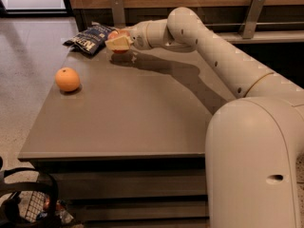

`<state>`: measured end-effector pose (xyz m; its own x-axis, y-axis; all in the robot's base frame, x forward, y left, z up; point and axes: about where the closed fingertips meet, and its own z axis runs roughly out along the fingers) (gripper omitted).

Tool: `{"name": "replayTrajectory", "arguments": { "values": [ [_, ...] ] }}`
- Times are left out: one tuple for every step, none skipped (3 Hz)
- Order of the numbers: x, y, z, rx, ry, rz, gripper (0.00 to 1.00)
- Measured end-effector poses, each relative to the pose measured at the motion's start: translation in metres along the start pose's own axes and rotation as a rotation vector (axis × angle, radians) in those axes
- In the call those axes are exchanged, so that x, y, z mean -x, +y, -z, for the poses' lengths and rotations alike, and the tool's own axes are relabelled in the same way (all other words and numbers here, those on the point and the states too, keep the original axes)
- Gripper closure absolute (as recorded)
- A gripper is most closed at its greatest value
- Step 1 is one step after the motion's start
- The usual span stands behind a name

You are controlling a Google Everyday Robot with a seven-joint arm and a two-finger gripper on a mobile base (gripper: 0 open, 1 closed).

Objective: Move apple near blue chip bag

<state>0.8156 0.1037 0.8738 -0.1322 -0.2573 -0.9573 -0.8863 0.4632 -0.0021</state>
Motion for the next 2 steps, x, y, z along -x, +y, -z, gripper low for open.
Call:
{"name": "replayTrajectory", "arguments": {
  "values": [
    [-0.01,-0.0006,-0.0205,0.0,0.048,0.006,1.0],
    [-0.0143,-0.0038,-0.0256,0.002,0.055,0.0,1.0]
  ]
}}
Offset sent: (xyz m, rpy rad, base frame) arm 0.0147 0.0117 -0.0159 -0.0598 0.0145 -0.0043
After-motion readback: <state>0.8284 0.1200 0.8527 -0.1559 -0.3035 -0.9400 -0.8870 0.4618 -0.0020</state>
